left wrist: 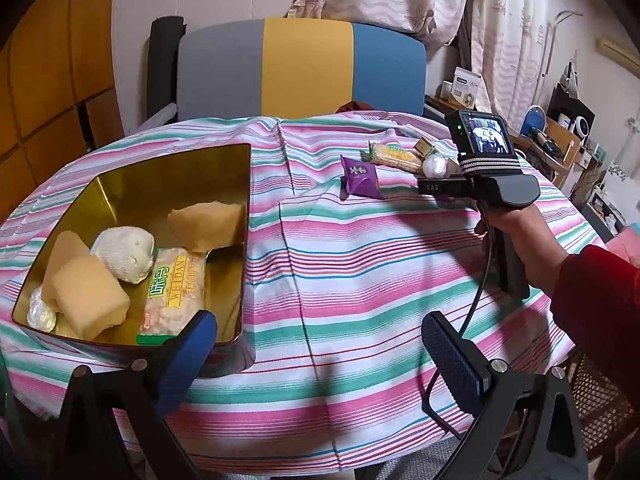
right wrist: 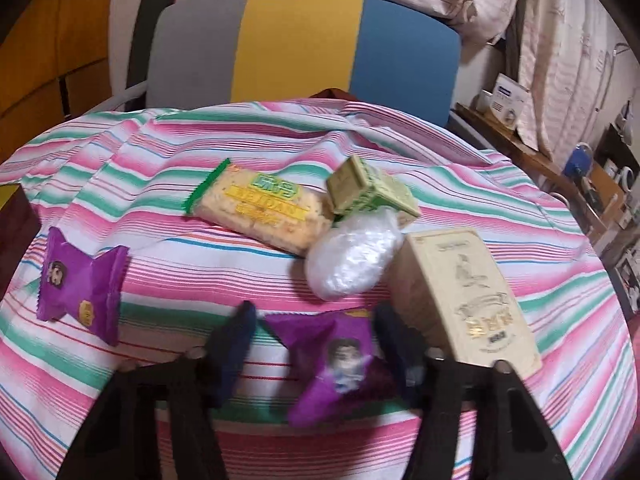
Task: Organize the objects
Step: 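Move the right gripper to a purple candy packet and grasp it, then grasp the other purple candy packet with the left gripper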
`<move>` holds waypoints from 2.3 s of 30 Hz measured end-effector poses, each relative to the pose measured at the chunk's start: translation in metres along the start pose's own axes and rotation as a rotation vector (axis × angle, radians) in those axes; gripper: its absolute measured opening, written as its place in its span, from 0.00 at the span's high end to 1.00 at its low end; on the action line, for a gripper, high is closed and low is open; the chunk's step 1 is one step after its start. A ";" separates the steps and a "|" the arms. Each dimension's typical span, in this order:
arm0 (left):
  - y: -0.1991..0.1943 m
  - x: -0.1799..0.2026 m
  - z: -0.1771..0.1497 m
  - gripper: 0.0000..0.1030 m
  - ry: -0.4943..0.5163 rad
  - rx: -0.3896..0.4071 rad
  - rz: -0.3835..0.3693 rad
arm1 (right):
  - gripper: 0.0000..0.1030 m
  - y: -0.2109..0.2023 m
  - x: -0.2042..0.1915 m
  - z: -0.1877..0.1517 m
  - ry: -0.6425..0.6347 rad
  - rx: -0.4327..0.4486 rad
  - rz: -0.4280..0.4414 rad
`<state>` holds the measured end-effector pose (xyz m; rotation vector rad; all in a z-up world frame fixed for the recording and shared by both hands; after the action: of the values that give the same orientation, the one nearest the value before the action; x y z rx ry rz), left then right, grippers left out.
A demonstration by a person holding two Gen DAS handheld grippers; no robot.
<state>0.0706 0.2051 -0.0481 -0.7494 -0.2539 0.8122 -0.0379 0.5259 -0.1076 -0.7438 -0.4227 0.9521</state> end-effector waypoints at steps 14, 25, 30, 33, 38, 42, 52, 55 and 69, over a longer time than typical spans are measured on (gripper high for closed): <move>0.002 -0.006 0.010 0.00 -0.047 0.011 -0.006 | 0.49 -0.039 0.000 -0.030 0.055 0.004 0.139; 0.030 0.006 0.056 0.00 -0.060 0.021 -0.024 | 0.49 -0.053 0.010 -0.040 0.123 0.089 0.097; 0.068 0.011 0.091 0.00 -0.066 0.007 0.000 | 0.49 -0.051 0.013 -0.039 0.140 0.094 0.070; 0.097 0.011 0.108 0.00 -0.082 -0.016 0.002 | 0.49 -0.051 0.017 -0.040 0.161 0.100 0.058; 0.151 0.015 0.126 0.00 -0.084 -0.082 0.029 | 0.49 -0.048 0.021 -0.040 0.183 0.094 0.034; 0.188 0.023 0.135 0.00 -0.096 -0.139 -0.005 | 0.49 -0.047 0.020 -0.041 0.171 0.096 0.022; 0.226 0.025 0.132 0.19 -0.067 -0.131 0.070 | 0.49 -0.046 0.024 -0.042 0.191 0.098 0.032; 0.225 0.026 0.133 0.38 -0.068 -0.111 0.034 | 0.49 -0.045 0.024 -0.043 0.190 0.099 0.031; 0.196 0.004 0.114 0.59 -0.133 -0.015 0.082 | 0.49 -0.055 0.019 -0.043 0.161 0.147 0.013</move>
<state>-0.0918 0.3543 -0.1018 -0.7242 -0.3506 0.9410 0.0311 0.5058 -0.0970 -0.6838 -0.2049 0.9179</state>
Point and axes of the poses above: each gripper's, at about its wrist camera, not at the fingertips, and y roughly the way its jaws point, x to its right, z to its top, the point moved 3 cm from there along y, roughly the way its jaws point, and after that the axes turned 12 degrees about y, right-handed, at the moved point
